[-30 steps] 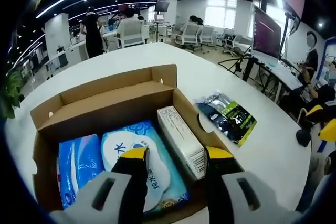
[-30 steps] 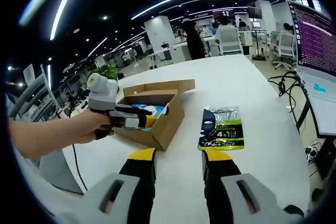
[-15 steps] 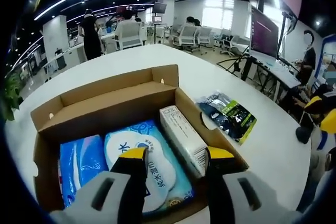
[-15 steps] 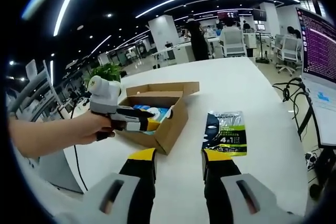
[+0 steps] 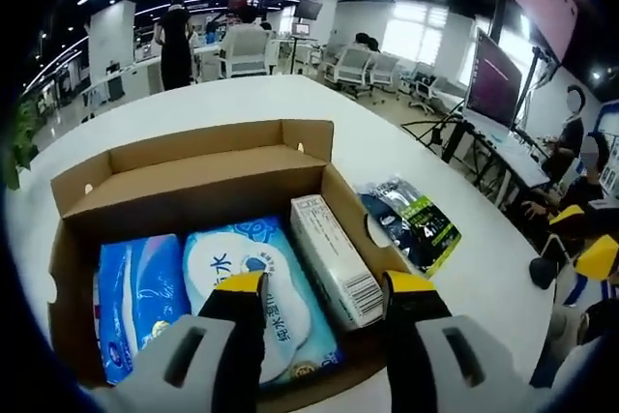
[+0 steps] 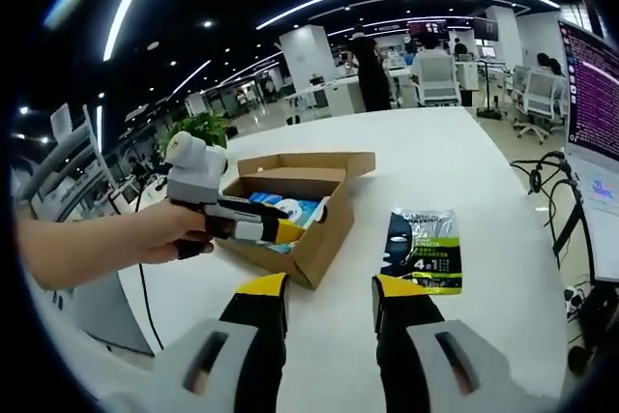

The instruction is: Operate the shoe box by opening the lid, removing the specified soft item, and placing it in the target area until the item is outside and the box remains undamaged.

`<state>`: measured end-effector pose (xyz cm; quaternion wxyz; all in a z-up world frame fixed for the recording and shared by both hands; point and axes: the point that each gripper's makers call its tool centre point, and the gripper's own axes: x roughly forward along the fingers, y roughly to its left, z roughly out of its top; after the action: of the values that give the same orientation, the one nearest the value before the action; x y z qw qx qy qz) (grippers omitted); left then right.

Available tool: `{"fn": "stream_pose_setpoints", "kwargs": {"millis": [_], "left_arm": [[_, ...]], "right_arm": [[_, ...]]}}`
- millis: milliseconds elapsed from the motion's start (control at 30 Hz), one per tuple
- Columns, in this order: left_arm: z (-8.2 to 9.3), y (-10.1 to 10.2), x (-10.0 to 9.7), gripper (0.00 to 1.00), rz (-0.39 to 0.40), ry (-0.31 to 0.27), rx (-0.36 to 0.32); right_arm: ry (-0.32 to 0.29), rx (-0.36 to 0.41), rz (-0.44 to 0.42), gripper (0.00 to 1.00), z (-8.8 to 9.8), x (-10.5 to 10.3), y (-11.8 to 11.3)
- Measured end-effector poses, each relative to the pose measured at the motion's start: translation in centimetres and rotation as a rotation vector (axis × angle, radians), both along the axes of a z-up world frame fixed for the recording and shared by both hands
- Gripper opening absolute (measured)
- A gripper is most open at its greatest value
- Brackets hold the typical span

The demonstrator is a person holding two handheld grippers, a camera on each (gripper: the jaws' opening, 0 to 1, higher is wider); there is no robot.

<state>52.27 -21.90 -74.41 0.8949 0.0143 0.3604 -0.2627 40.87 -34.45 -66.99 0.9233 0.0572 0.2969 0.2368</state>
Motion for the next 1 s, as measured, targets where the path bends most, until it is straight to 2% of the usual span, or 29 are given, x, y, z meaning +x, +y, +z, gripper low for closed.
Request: {"fn": "stream_pose_setpoints", "kwargs": {"millis": [233,400,567,767,1000], "left_arm": [[-0.6,-0.3,1.1,0.43,-0.044,-0.019,0.118],[-0.5,-0.5,2.0,0.40,-0.028,-0.003,0.104],[-0.6,-0.6,2.8,0.39,-0.021,0.030,0.120],[-0.9,-0.5,3.9,0.37,0.029,0.080,0.098],[-0.9,-0.4,4.0,0.38,0.035,0.111,0.111]], "right_arm": [[0.008,-0.011,0.006,0.32,-0.2,0.0,0.1],[0.022,-0.016,-0.002,0.32,-0.5,0.2,-0.2],[0.026,-0.018,0.007,0.32,-0.6,0.3,0.0],[0.031,-0.015,0.007,0.32,-0.8,0.3,0.2],[0.035,-0.010,-0.001,0.32,-1.0,0.3,0.0]]}}
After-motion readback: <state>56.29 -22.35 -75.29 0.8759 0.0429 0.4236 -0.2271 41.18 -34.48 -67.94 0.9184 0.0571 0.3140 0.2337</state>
